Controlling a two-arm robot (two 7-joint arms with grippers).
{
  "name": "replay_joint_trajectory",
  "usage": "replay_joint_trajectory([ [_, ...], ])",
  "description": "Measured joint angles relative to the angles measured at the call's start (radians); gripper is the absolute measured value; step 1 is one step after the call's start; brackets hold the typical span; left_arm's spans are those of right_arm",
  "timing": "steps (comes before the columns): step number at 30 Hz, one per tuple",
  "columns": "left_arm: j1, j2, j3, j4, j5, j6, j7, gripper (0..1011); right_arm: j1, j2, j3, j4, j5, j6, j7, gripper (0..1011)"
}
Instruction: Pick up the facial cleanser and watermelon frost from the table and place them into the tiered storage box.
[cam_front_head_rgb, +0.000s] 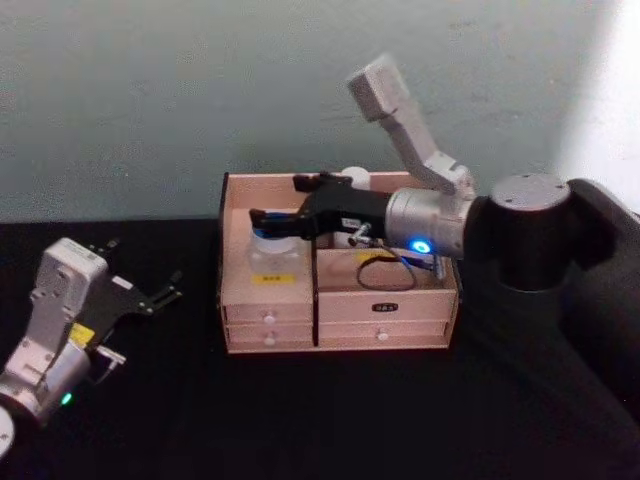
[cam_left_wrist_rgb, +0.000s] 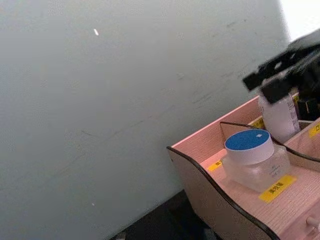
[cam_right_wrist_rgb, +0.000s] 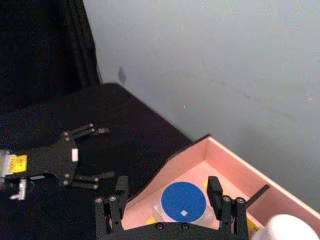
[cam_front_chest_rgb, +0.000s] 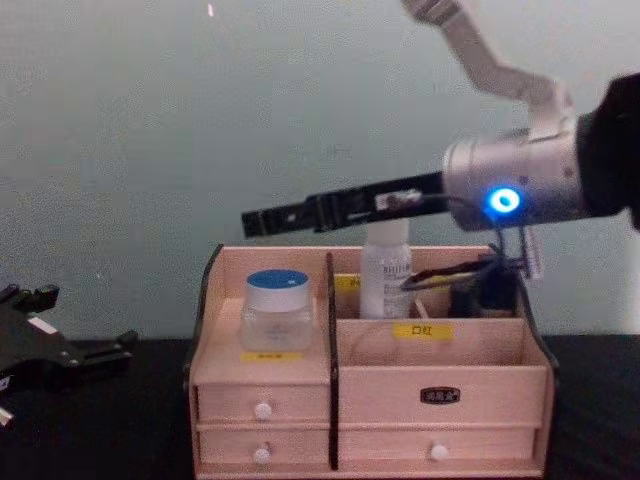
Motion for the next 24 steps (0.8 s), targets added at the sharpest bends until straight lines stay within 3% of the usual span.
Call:
replay_joint_trajectory([
  [6, 0.0, 0.0, 0.0, 0.0, 0.0, 0.0, 0.0, 1001, -0.059, 0.051, 0.034, -0.116, 0.03, 0.002, -0.034, 1002],
  [13, 0.0, 0.0, 0.0, 0.0, 0.0, 0.0, 0.0, 1001, -0.164, 0.132, 0.1, -0.243, 0.066, -0.017, -0.11, 1002],
  [19, 0.0, 0.0, 0.0, 0.0, 0.0, 0.0, 0.0, 1001, -0.253, 0.183, 0.168, -0.316, 0.077, -0.057, -0.187, 1002],
  [24, 0.0, 0.0, 0.0, 0.0, 0.0, 0.0, 0.0, 1001, -0.315, 0.197, 0.22, -0.339, 0.066, -0.093, -0.262, 1002],
])
